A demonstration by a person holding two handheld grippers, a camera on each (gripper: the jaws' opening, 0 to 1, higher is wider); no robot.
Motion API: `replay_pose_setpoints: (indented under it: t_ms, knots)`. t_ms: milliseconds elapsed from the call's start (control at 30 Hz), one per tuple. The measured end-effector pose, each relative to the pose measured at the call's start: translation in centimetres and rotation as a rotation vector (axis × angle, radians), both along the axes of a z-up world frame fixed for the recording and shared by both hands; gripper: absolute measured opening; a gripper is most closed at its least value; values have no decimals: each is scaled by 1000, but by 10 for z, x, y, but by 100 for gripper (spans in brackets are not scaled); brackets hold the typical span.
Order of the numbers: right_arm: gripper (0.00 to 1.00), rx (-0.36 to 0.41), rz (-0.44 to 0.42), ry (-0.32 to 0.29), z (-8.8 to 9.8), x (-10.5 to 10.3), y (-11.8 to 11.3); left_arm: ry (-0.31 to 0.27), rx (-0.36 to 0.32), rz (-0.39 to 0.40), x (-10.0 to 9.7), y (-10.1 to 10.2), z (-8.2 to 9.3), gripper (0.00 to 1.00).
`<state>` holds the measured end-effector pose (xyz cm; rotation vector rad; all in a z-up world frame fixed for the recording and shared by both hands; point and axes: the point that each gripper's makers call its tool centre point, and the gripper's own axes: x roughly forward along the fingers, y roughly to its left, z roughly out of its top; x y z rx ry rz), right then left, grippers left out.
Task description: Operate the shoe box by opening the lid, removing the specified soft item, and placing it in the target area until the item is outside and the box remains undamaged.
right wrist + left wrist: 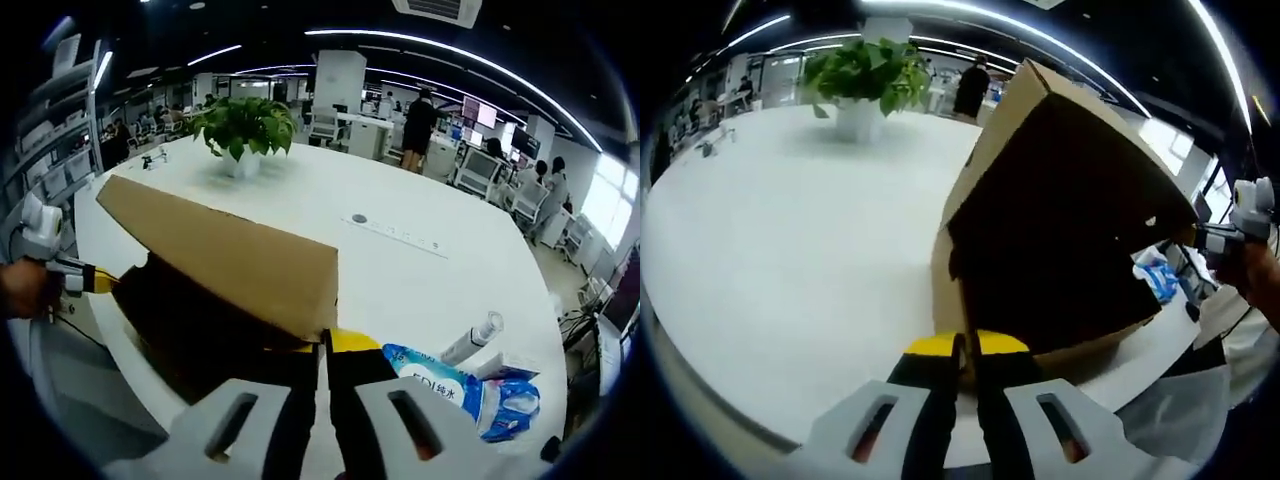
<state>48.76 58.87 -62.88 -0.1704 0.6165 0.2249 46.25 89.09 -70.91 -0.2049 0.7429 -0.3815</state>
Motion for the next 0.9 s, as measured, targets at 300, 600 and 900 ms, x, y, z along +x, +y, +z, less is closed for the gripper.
replay_pose_setpoints:
  t_ms: [300, 600, 900]
  knots:
    - [2, 2, -1, 6, -5, -6, 1, -119, -49, -30, 4, -3, 58, 3]
    - [3, 16, 6, 18, -14, -18, 3, -194, -39, -54, 12, -16, 95, 5]
    - [5, 28, 18, 27, -20, -28, 6, -188, -18, -58, 10, -11, 92, 4]
